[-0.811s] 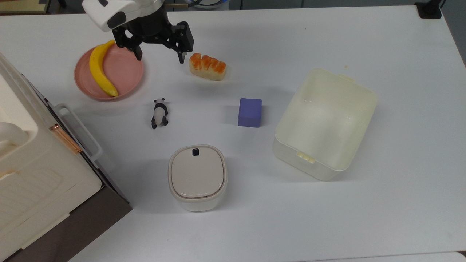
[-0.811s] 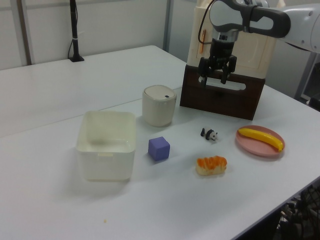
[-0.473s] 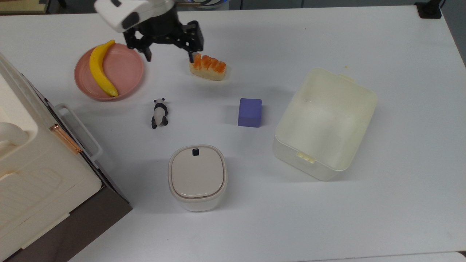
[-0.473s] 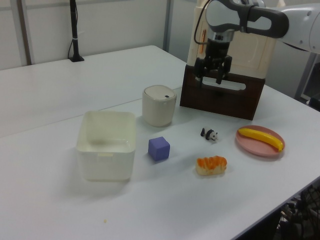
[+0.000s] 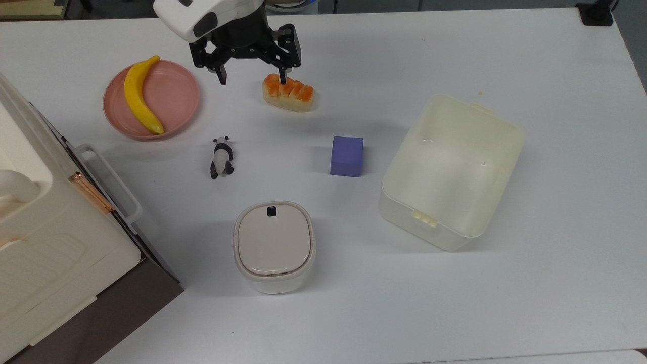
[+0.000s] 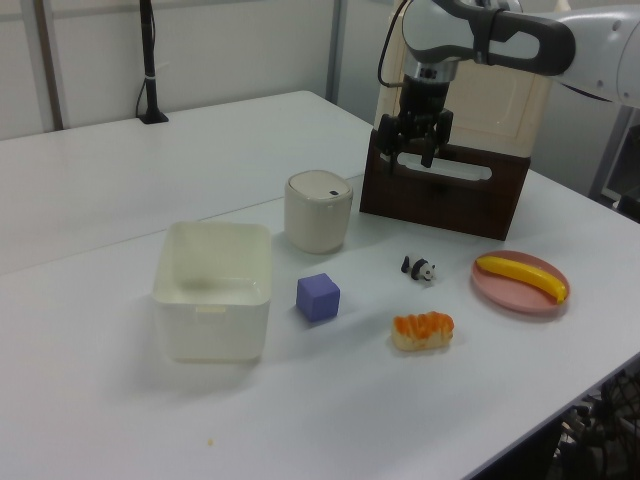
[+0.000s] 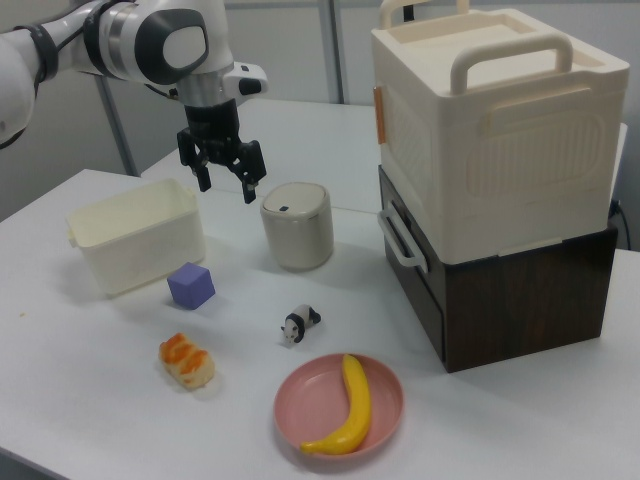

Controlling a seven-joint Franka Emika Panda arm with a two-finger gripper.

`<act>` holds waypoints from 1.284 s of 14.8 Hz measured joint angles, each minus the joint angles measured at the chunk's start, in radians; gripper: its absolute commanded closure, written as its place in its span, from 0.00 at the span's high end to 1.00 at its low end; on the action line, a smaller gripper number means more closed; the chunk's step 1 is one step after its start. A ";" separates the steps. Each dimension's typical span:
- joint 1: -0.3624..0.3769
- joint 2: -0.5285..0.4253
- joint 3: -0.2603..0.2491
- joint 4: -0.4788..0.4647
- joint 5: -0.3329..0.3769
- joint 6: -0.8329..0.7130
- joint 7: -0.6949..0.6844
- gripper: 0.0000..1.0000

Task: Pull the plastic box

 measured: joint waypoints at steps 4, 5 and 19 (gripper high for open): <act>0.000 -0.003 0.000 0.000 0.000 -0.002 0.000 1.00; 0.000 -0.003 0.000 0.000 0.000 -0.006 0.000 1.00; 0.058 0.027 0.004 -0.048 0.164 -0.036 -0.008 1.00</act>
